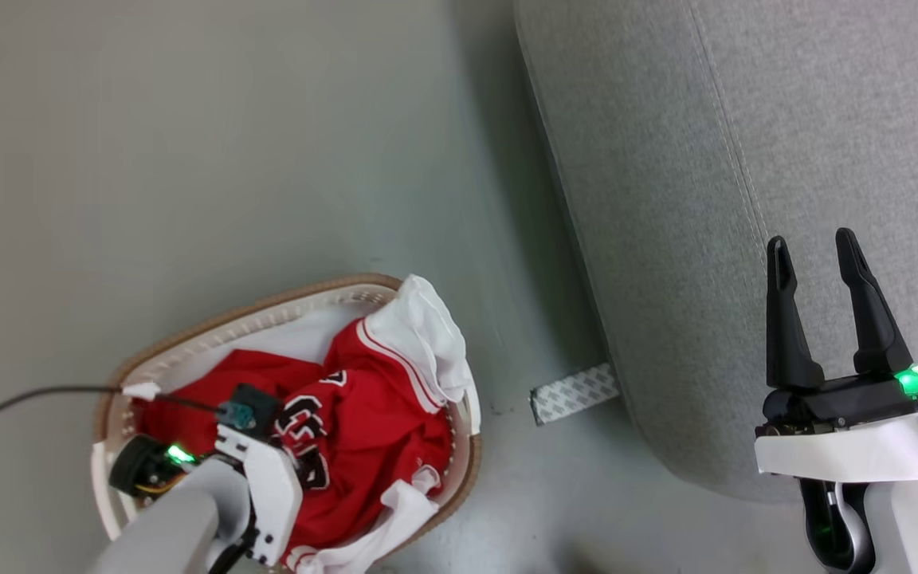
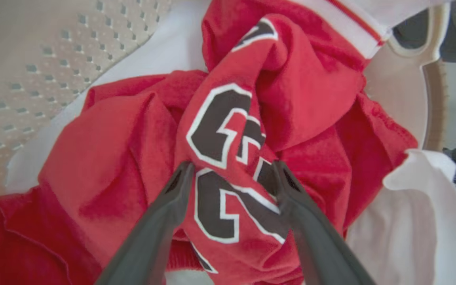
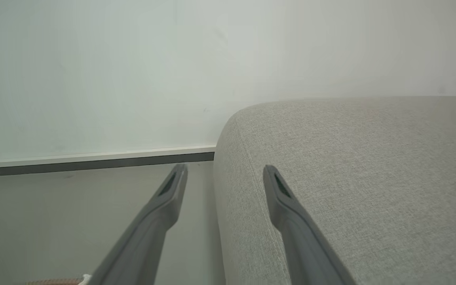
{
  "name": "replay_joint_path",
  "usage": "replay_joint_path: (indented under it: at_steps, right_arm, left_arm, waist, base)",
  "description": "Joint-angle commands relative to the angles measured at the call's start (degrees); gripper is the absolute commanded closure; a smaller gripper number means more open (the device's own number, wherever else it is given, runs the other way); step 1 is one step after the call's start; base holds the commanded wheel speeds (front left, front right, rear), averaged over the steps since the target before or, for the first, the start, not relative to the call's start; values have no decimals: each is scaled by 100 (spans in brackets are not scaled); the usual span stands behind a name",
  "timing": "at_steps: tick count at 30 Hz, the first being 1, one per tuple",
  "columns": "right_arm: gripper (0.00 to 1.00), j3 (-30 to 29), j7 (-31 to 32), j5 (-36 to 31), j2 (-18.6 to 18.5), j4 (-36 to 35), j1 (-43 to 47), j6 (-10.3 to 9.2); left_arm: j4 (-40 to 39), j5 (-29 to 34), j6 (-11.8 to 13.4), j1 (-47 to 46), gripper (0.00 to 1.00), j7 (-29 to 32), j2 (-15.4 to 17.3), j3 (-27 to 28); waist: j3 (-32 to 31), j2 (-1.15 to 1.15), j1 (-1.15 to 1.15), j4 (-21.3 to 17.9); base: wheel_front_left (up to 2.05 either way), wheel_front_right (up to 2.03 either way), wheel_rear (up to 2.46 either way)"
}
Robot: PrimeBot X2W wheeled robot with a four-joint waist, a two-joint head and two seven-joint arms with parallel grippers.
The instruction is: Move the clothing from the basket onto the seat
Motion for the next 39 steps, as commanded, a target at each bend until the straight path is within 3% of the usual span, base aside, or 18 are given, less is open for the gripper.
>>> replay_joint_path:
  at_steps: [1, 9, 11, 13, 14, 16, 26, 39]
  right_arm:
    - [0, 21, 2, 67, -17, -39, -90, -12]
    - [0, 161, 2, 174, -17, -73, -97, -12]
    - [0, 183, 2, 218, -17, -85, -92, -12]
    - [0, 187, 2, 232, -16, -90, -97, -12]
    - [0, 183, 2, 229, -17, -91, -104, -12]
    - [0, 161, 2, 233, -17, -78, -114, -12]
    - [0, 77, 2, 97, -17, 45, -148, -12]
    - [0, -248, 2, -516, -21, 275, -22, -12]
  left_arm:
    - [95, -157, 10, -143, 0, 202, 102, -173]
    - [363, -493, 10, -492, 0, 654, 213, -693]
    - [476, -601, 9, -573, 47, 647, 226, -807]
    - [533, -682, 9, -627, 54, 627, 227, -869]
    - [555, -734, 9, -642, 63, 608, 220, -902]
    - [594, -823, 9, -666, 100, 565, 207, -981]
    - [589, -1026, 9, -716, 100, 124, 73, -1420]
    - [446, -1588, 9, -431, 100, -949, -403, -1872]
  waist:
    - [204, 0, 0, -136]
    - [473, 0, 0, -288]
    - [528, 0, 0, -317]
    - [553, 0, 0, -328]
    - [563, 0, 0, -329]
    - [571, 0, 0, -318]
    - [238, 0, 0, -118]
    - [-1115, 0, 0, 585]
  base:
    - [0, 0, 0]
    - [0, 0, 0]
    - [0, 0, 0]
    - [0, 0, 0]
    - [0, 0, 0]
    - [0, 0, 0]
    - [0, 0, 0]
    - [0, 0, 0]
